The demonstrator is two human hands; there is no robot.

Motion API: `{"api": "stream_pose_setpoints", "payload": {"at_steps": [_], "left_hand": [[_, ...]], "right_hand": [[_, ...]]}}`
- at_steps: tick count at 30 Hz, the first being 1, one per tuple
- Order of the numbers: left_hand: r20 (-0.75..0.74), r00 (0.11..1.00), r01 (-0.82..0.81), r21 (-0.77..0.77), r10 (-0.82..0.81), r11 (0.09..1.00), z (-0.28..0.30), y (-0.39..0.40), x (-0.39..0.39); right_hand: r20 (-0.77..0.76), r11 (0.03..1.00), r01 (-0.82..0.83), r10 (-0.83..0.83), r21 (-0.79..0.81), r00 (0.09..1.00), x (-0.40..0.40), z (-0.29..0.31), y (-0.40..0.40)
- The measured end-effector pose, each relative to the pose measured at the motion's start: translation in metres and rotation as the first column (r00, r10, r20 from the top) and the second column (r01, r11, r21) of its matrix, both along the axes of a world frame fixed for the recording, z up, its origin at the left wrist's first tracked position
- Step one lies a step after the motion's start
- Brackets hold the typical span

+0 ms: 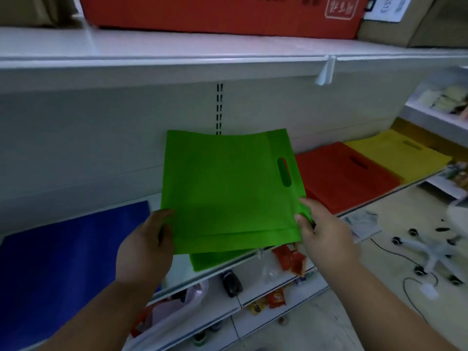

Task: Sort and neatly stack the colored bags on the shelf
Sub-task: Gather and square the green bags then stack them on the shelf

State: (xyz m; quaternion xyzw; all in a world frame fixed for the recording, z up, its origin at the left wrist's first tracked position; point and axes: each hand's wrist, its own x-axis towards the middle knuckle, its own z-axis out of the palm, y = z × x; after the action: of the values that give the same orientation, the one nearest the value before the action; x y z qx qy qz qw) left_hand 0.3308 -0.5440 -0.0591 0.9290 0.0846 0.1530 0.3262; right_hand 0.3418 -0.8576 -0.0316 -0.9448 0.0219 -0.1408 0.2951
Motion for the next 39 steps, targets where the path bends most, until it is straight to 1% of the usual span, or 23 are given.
{"api": "stream_pose_setpoints", "payload": {"at_steps": [2,4,7,11,14,20,27,31,34,37,39], "left_hand": [[-0.037,0.997,-0.070,0.020,0.071,0.997,-0.006,-0.015,0.004],[-0.122,0.983,-0.135,0.044,0.139,0.990,-0.010,-0.032,0.004],[-0.225,0.946,-0.209,0.136,0.235,0.969,-0.014,-0.053,0.004],[-0.281,0.910,-0.239,0.243,0.304,0.940,-0.021,-0.080,0.004],[-0.286,0.899,-0.241,0.307,0.331,0.921,-0.024,-0.096,0.001],[-0.315,0.885,-0.200,0.411,0.344,0.890,-0.025,-0.110,0.007],[-0.381,0.850,-0.153,0.482,0.364,0.863,-0.030,-0.113,0.016],[-0.383,0.841,-0.165,0.492,0.382,0.855,-0.032,-0.110,0.014],[-0.377,0.846,-0.154,0.502,0.376,0.851,-0.031,-0.107,0.012],[-0.332,0.877,-0.157,0.484,0.346,0.861,-0.026,-0.102,0.004],[-0.294,0.900,-0.171,0.439,0.321,0.882,-0.022,-0.092,-0.008]], "right_hand": [[-0.053,0.993,-0.111,0.108,-0.043,0.993,0.027,-0.007,-0.013],[-0.129,0.970,-0.220,0.206,-0.105,0.970,0.052,-0.014,-0.026],[-0.216,0.931,-0.354,0.330,-0.084,0.919,0.082,-0.025,-0.041],[-0.316,0.887,-0.446,0.393,-0.115,0.863,0.106,-0.041,-0.055],[-0.359,0.866,-0.474,0.396,-0.160,0.845,0.115,-0.047,-0.065],[-0.342,0.813,-0.527,0.435,-0.248,0.833,0.130,-0.060,-0.078],[-0.384,0.739,-0.565,0.433,-0.367,0.816,0.132,-0.062,-0.075],[-0.384,0.729,-0.570,0.436,-0.379,0.814,0.127,-0.061,-0.071],[-0.376,0.722,-0.524,0.378,-0.452,0.846,0.119,-0.050,-0.063],[-0.335,0.699,-0.496,0.368,-0.516,0.867,0.110,-0.031,-0.047],[-0.314,0.693,-0.507,0.398,-0.514,0.862,0.099,-0.016,-0.026]]}}
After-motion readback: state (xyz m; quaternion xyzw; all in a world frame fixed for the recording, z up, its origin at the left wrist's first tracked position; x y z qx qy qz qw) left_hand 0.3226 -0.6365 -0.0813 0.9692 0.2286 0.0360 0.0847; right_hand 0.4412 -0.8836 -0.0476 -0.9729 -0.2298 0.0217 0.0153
